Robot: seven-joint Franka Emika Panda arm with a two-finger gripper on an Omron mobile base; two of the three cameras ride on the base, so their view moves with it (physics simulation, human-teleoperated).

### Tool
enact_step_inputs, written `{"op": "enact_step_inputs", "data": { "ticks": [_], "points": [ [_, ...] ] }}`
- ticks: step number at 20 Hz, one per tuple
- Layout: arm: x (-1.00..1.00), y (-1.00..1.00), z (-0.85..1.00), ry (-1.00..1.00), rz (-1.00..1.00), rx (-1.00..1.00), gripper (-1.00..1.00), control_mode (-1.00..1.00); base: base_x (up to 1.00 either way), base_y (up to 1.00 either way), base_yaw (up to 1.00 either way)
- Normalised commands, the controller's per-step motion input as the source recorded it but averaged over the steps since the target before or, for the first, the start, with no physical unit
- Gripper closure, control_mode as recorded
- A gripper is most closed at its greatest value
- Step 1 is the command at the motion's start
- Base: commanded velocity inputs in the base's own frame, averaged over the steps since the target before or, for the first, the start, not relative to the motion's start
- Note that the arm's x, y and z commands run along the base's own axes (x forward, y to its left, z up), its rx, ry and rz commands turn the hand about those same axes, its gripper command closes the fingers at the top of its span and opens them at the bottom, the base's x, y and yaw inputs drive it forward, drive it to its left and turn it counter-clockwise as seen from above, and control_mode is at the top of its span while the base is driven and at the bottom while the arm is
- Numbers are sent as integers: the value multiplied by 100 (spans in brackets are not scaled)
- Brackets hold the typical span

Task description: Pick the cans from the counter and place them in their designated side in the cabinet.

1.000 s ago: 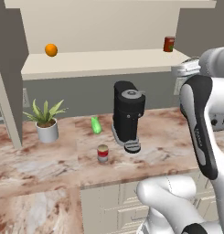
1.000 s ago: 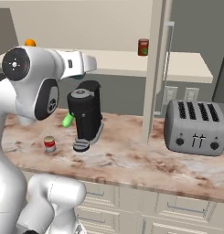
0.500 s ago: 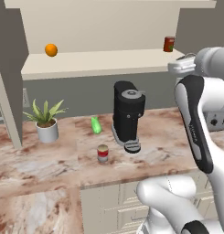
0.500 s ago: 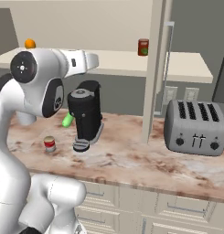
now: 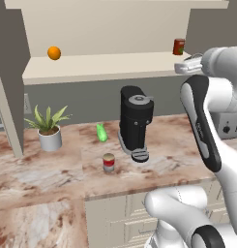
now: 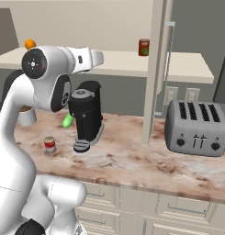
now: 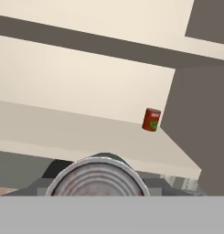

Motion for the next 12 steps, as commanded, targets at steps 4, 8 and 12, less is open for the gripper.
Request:
{"op": "enact_step_inputs", "data": {
  "ticks": [4,8,12],
  "points": [
    [24,-6,0,0,0,0,100,-100,0,0,0],
    [23,-12,0,0,0,0,100,-100,0,0,0],
    [20,-13,0,0,0,0,100,-100,0,0,0]
  ]
}}
